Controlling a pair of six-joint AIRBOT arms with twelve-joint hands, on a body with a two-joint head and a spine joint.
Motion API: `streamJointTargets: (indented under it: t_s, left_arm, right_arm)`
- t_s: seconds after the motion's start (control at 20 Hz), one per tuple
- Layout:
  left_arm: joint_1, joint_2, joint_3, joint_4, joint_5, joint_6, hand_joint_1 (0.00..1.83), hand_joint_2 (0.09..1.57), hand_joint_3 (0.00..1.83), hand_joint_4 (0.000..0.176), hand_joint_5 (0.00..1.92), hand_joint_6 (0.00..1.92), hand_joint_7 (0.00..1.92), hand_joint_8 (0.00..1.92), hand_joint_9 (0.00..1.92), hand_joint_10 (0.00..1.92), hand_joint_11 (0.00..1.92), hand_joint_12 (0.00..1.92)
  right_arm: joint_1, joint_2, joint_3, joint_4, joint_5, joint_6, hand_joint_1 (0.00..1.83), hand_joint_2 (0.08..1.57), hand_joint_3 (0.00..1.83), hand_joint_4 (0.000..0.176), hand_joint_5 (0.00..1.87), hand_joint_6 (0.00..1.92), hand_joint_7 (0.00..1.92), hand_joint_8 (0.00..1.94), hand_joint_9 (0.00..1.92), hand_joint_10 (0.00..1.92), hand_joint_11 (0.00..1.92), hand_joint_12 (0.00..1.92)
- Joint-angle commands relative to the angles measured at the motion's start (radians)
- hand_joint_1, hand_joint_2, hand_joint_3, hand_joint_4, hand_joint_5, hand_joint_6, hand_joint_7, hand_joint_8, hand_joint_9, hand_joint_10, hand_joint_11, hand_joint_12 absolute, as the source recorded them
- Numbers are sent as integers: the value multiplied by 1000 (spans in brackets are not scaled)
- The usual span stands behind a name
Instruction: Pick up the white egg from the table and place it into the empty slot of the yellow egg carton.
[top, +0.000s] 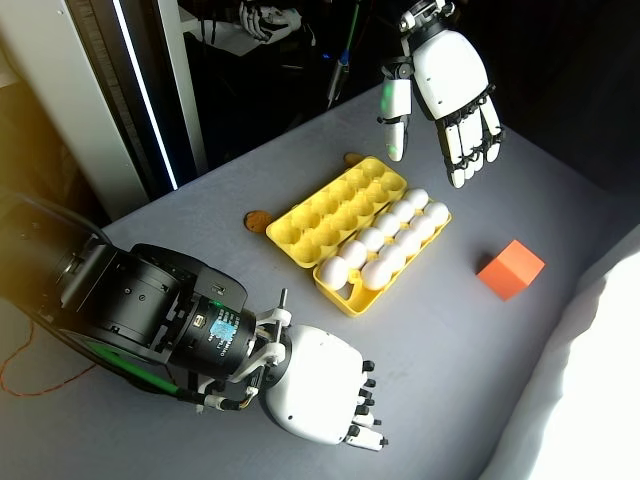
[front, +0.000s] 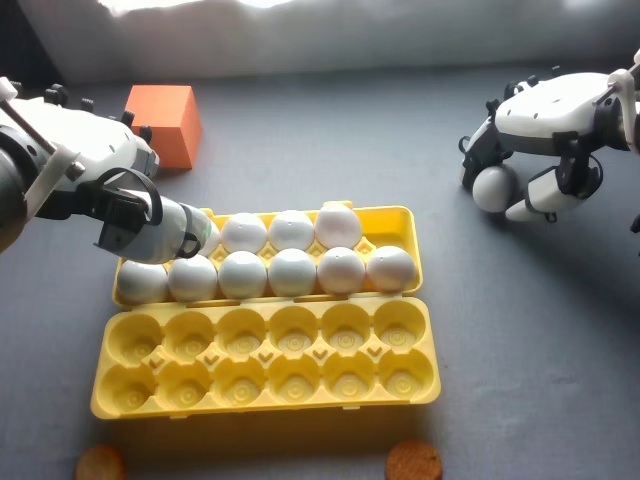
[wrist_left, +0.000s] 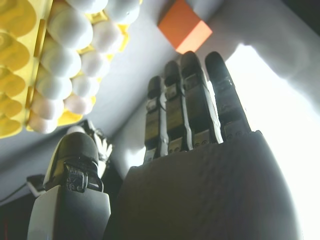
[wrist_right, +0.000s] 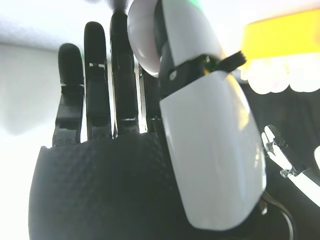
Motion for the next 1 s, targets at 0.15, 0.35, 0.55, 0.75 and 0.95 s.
streamJointTargets:
  t_s: [0.15,0.35,0.55,0.75,0.95]
  left_arm:
    - [-16,5,5,95,-2,0,0,1299,0,0,277,2,347,5,319,8,0,535]
    - [-25,5,24,111,24,-1,0,1305,1,0,309,8,395,14,373,20,0,612]
    - [-35,7,55,113,54,-4,0,1311,1,0,321,3,404,4,382,8,0,619]
    - [-35,12,68,112,68,0,0,1316,1,0,303,2,386,3,370,6,0,618]
    - [-34,14,68,102,72,10,0,1315,0,0,324,6,406,5,381,4,0,626]
  right_arm:
    - [0,12,3,4,108,5,1295,1242,0,0,746,1246,756,1414,588,1540,256,1706]
    - [19,14,3,3,113,0,1331,1232,0,0,781,1260,739,1379,644,1558,304,1708]
    - [49,19,-6,-4,121,-2,1160,1234,2,0,825,1211,702,1478,571,1322,329,1686]
    - [89,31,-70,-41,122,-2,1168,1219,1,0,839,1182,737,1434,579,1302,282,1708]
    - [136,44,-151,-72,111,-1,1191,1235,0,0,815,1204,708,1475,565,1396,316,1693]
